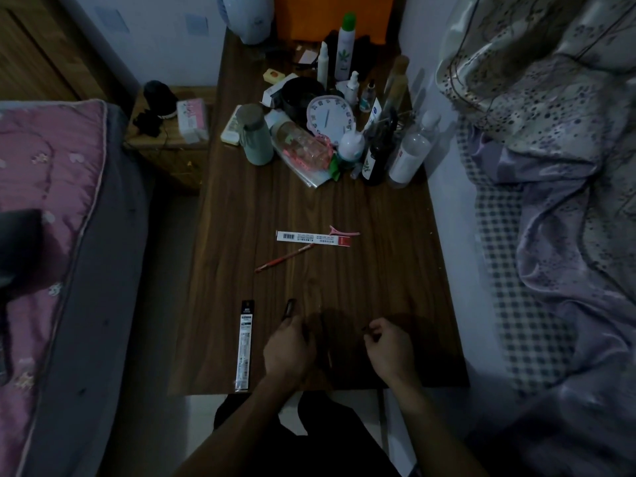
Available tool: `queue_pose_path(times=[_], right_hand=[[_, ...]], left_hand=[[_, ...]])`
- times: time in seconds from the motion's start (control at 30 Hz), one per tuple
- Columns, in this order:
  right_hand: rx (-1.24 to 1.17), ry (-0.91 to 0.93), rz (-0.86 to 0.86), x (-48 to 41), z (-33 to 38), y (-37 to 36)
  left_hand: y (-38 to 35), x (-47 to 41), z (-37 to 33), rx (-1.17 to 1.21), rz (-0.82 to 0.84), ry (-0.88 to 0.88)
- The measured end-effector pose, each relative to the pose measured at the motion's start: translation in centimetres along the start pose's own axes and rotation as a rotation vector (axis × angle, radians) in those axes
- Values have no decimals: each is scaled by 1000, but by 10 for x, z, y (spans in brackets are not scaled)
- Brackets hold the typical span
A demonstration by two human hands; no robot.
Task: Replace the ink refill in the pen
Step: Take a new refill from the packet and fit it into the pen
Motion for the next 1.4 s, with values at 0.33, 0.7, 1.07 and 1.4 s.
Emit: queue_pose_path(times=[0.33, 0.7, 1.07, 1.4], right_hand=[[172, 72, -3, -9, 14, -1], [166, 66, 33, -11, 18, -3], [-531, -110, -48, -3, 40, 33], [-904, 58, 13, 26, 141, 66]], left_hand=[[-27, -8, -14, 21, 108, 190], [-36, -15, -23, -18, 212, 184], [12, 7, -40, 330, 227, -21], [95, 49, -60, 399, 143, -227]])
Point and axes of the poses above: each hand's wrist, its own x-axis away from the middle knuckle, its own y-axis out of the back of the hand, z = x × y, the point moved 8 cm from there along -x, towards the middle knuckle, and after that the axes turned 7 degrees about y, right-handed, at the moved point
